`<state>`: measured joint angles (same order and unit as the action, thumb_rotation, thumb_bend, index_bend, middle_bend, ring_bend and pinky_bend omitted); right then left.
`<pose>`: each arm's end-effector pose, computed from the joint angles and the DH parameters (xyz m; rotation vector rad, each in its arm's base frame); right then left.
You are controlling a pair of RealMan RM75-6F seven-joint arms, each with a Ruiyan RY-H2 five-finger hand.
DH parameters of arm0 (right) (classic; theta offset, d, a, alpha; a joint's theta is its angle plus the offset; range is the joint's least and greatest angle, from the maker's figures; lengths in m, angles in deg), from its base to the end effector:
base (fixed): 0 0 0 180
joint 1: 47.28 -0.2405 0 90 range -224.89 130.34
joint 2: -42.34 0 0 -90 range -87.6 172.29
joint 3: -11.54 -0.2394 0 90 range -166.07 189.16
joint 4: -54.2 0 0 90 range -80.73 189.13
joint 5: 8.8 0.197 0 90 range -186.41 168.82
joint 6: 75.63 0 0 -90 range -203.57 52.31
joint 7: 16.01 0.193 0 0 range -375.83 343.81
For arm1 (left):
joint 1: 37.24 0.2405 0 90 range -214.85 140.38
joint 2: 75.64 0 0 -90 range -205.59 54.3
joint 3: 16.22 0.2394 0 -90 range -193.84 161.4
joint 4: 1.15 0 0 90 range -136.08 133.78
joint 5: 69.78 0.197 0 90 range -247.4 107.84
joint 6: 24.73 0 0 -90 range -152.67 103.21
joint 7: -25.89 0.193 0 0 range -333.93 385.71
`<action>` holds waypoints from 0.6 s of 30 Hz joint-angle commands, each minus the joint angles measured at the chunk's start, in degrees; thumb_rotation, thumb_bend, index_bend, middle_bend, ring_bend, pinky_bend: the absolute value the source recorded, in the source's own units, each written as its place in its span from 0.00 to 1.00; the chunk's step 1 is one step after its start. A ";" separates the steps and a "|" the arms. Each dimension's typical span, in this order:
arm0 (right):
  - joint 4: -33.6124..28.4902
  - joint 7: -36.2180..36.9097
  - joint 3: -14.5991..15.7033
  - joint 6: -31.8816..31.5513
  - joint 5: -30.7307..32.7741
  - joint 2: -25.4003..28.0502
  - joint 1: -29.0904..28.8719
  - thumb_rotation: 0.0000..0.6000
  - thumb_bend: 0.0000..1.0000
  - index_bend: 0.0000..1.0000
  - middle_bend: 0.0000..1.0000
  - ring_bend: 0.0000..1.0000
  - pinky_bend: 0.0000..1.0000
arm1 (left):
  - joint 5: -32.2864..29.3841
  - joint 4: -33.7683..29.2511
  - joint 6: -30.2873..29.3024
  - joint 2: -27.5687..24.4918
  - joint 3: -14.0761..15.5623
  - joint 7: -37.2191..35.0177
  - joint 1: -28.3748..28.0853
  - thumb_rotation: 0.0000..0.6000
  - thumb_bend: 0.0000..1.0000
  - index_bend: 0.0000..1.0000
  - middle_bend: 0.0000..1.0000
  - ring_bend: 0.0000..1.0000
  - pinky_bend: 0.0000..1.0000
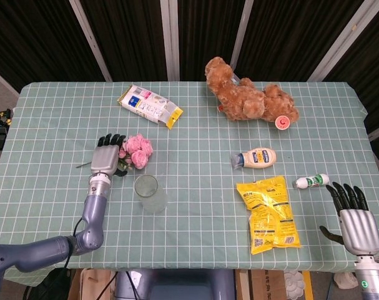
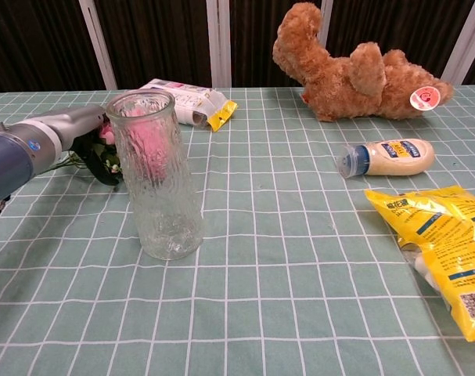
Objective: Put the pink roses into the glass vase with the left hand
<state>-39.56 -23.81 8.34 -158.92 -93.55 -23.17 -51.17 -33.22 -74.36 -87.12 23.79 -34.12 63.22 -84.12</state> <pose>-0.2929 -0.2233 0.1506 1.4068 -0.8770 0.8044 -0.1610 0.4193 -0.0231 -1.4923 -1.0480 -0.6989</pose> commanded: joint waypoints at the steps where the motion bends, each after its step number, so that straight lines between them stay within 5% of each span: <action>1: 0.15 0.07 0.06 0.53 0.20 -0.14 -0.23 1.00 0.17 0.11 0.11 0.04 0.00 | 0.19 1.95 0.27 1.86 -0.21 0.06 -0.99 1.00 0.20 0.14 0.13 0.02 0.12; 12: 0.18 0.30 0.32 1.08 0.21 -0.23 -0.46 1.00 0.17 0.11 0.11 0.04 0.00 | 7.48 9.63 -2.33 8.78 0.13 -5.25 -1.95 1.00 0.45 0.32 0.37 0.25 0.44; 18: 0.02 1.38 0.42 0.81 -0.02 0.13 -0.31 1.00 0.17 0.11 0.11 0.04 0.00 | 9.83 11.92 -3.71 10.06 -0.12 -6.74 -1.36 1.00 0.48 0.38 0.44 0.31 0.52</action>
<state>-39.52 -22.47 8.75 -158.09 -93.56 -23.08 -51.50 -23.52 -62.46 -90.64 33.81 -34.06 56.67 -85.60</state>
